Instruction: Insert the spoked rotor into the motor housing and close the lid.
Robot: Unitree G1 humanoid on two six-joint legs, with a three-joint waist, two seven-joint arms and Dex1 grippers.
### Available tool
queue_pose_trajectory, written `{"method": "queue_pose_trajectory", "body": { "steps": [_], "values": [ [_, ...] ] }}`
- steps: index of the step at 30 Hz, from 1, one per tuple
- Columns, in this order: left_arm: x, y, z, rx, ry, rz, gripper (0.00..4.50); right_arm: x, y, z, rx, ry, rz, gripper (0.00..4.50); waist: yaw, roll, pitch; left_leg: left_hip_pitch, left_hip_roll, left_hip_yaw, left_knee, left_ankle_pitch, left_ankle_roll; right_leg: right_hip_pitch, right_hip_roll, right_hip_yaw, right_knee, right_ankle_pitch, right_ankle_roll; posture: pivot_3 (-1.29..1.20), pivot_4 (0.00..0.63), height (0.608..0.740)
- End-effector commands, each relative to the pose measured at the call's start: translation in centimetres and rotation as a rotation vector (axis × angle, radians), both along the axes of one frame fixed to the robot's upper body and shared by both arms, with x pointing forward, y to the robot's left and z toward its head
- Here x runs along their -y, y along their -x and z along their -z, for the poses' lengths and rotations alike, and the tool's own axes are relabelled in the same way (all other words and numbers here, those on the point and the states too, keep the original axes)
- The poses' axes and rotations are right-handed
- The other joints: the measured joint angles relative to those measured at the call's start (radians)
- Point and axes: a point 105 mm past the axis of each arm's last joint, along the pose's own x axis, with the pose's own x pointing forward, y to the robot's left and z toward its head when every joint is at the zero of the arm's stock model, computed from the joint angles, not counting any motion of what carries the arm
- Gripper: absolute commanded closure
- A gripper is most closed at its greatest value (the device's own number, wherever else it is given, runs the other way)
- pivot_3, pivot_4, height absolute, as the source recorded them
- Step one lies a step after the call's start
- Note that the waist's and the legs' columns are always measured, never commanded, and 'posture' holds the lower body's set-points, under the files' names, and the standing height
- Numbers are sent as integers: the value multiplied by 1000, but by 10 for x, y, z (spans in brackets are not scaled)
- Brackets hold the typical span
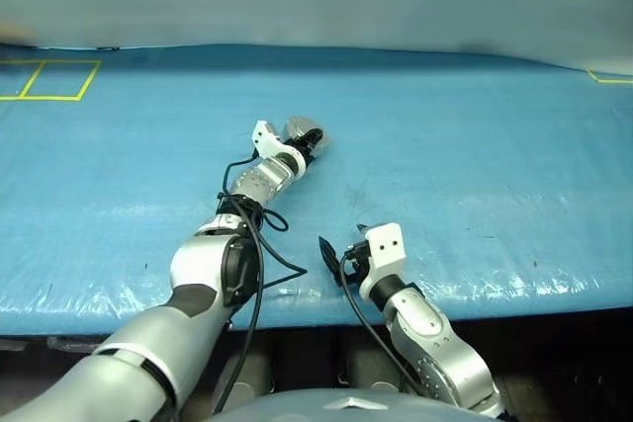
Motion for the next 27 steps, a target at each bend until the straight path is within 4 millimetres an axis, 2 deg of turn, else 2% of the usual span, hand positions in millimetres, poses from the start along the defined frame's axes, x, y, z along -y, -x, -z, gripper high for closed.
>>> {"method": "queue_pose_trajectory", "body": {
  "steps": [1, 2, 8, 9, 13, 17, 20, 22, 24, 27],
  "values": [
    [-11, -12, -19, 40, -40, -71, 2119, 1, 0, -9, 39, 3, 4, 0, -1, 0, 0, 0, 0, 0, 1, 0, 0, 0, 0, 0, 0, 0, 0, 0, 150, 740],
    [-14, -12, -17, 27, -43, -82, 2119, 1, 0, -9, 37, 4, 4, 0, -2, 0, 0, 1, -1, 0, 1, 0, 0, 0, -1, 0, 1, 0, 1, 0, 150, 740],
    [-27, -8, 1, -35, -92, -80, 127, -2, -1, -6, 24, 2, -6, 0, -4, 0, 0, 4, -1, 0, 1, 1, -1, 3, 0, 1, 2, 0, 1, 0, 150, 740],
    [-28, -7, 3, -42, -99, -77, 24, -2, -1, -6, 24, 2, -9, 0, -5, -1, -1, 5, -1, 0, 1, 1, -1, 4, 0, 1, 2, 0, 1, 0, 150, 740],
    [-51, 9, 37, -165, -150, -45, 24, -10, -4, -6, 23, -3, -43, 0, -21, -2, -2, 19, 0, 1, -1, 1, -1, 17, 0, 1, 1, 0, 0, 0, 150, 740],
    [-65, 29, 59, -239, -168, 55, 24, -12, -4, -5, 19, -8, -58, 0, -34, -4, -7, 23, 2, 1, -1, -1, 2, 20, 1, 2, 2, 0, 0, 0, 150, 740],
    [-71, 49, 69, -258, -182, 161, 24, -12, -4, -3, 10, -11, -65, 0, -40, -3, -8, 32, 4, 2, -3, -1, 1, 28, 1, 2, 2, 0, -2, 0, 150, 740],
    [-79, 70, 73, -260, -202, 239, 24, -9, -3, -1, 0, -18, -63, 0, -43, -3, -13, 41, 5, 2, -7, -1, 0, 34, -1, 3, 1, -1, -3, 0, 150, 740],
    [-85, 85, 73, -254, -207, 268, 24, -6, -3, 0, -8, -31, -54, 0, -42, -3, -18, 43, 6, 2, -9, 0, -2, 35, -2, 5, 1, -2, -5, 0, 150, 740],
    [-99, 109, 70, -178, -323, 299, 24, 3, -3, 5, -27, -73, -16, 0, -38, -2, -22, 46, 7, 1, -11, -1, -5, 34, -2, 5, 2, -4, -8, 0, 150, 740]
  ]
}}
